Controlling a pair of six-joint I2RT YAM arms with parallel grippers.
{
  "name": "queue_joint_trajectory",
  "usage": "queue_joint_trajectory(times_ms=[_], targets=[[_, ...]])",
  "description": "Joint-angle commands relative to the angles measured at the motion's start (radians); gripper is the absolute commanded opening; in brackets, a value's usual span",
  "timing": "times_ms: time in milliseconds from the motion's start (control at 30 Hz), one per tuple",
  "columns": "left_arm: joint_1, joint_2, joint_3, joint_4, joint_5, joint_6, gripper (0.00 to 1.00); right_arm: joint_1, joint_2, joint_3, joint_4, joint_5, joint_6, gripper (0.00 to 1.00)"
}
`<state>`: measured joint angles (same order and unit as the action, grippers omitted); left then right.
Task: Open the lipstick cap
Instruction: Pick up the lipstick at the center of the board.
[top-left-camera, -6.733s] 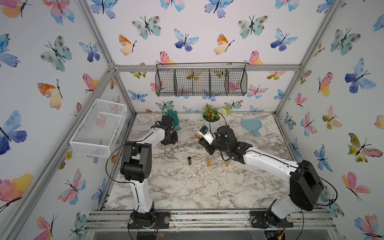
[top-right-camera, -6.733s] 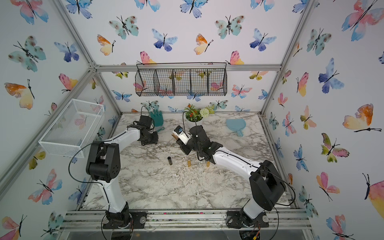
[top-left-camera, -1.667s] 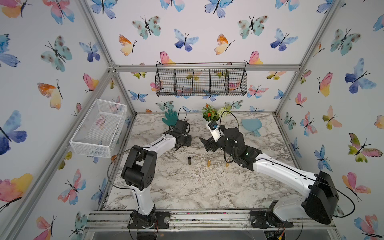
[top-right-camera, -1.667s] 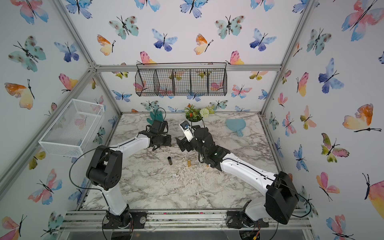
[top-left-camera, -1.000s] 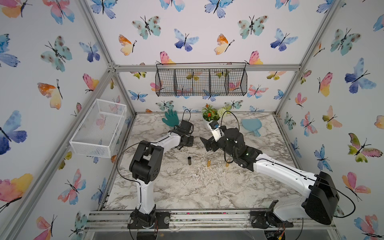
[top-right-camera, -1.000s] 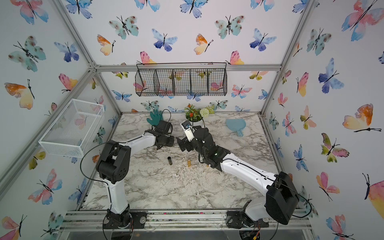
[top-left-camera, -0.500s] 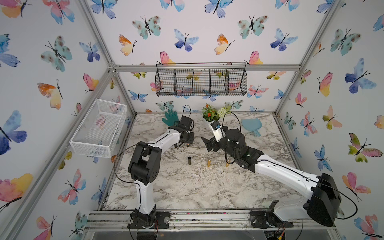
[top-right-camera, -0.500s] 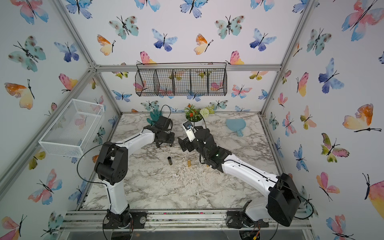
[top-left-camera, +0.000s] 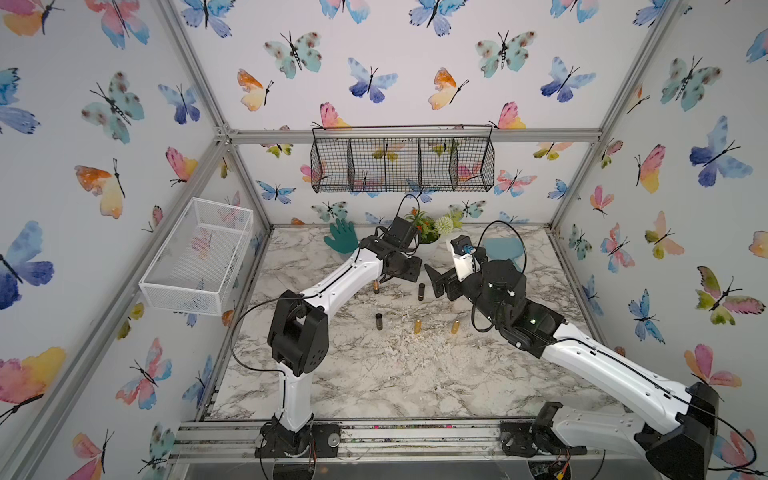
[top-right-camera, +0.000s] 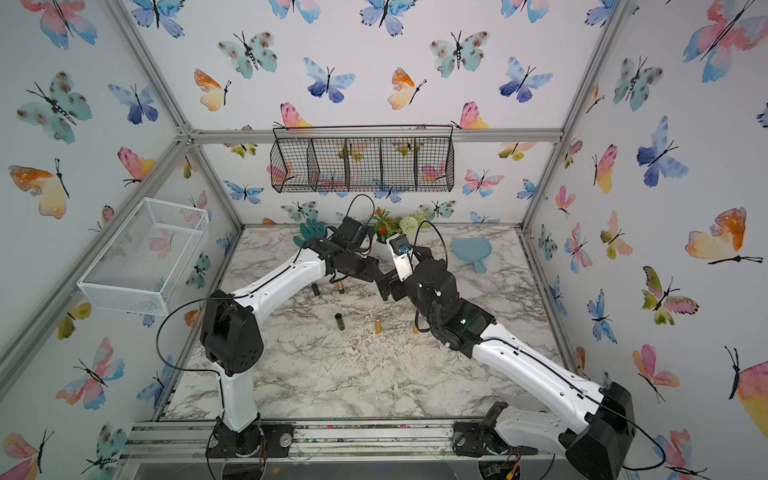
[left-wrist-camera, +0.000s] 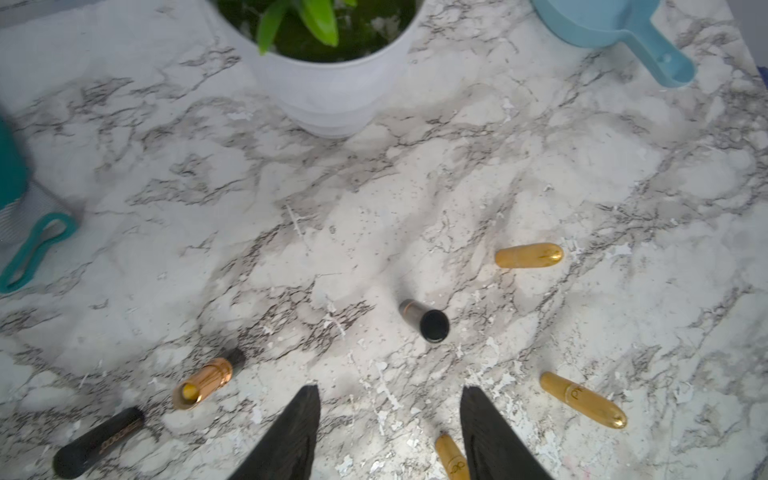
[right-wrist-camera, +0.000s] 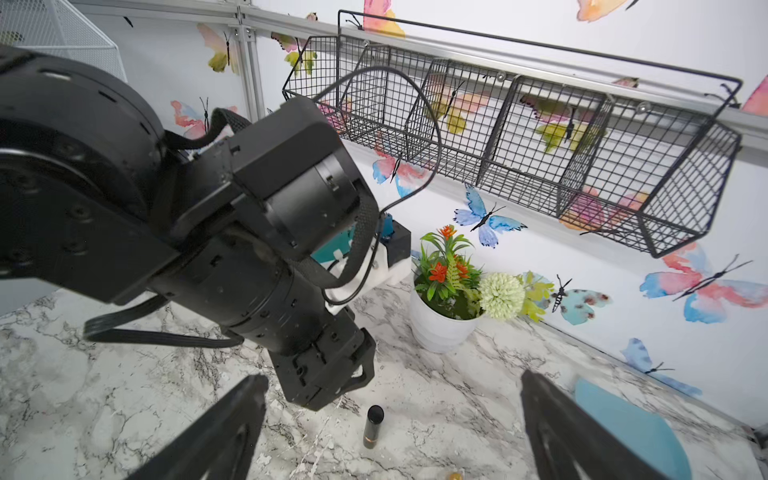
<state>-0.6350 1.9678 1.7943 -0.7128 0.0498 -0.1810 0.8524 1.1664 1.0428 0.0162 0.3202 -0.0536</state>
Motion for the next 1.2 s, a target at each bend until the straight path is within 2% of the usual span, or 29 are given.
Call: queue_joint_trajectory(times_ms=[0, 267, 467, 833, 1167], targets=[[-0.02, 0.081, 0.043, -0.04, 0.021, 0.013, 0.58, 0.004, -0.013, 0.012, -0.075, 0.036, -0.015, 0.97], [-0.044, 0.172, 0.111, -0.051, 0.002, 0.011, 0.59, 0.004, -0.054, -0.022, -0.066, 0.035, -0.012, 0.96], [-0.047, 0.235, 0.145, -0.05, 0.029, 0.018, 0.57, 0.004, -0.063, -0.037, -0.062, 0.026, -0.009, 0.97], [-0.063, 0.295, 0.181, -0.048, 0.039, 0.02, 0.47, 0.004, -0.06, -0.06, -0.049, 0.033, -0.005, 0.97], [-0.068, 0.299, 0.175, -0.05, 0.036, 0.019, 0.32, 0.004, -0.059, -0.069, -0.046, 0.035, 0.0, 0.97]])
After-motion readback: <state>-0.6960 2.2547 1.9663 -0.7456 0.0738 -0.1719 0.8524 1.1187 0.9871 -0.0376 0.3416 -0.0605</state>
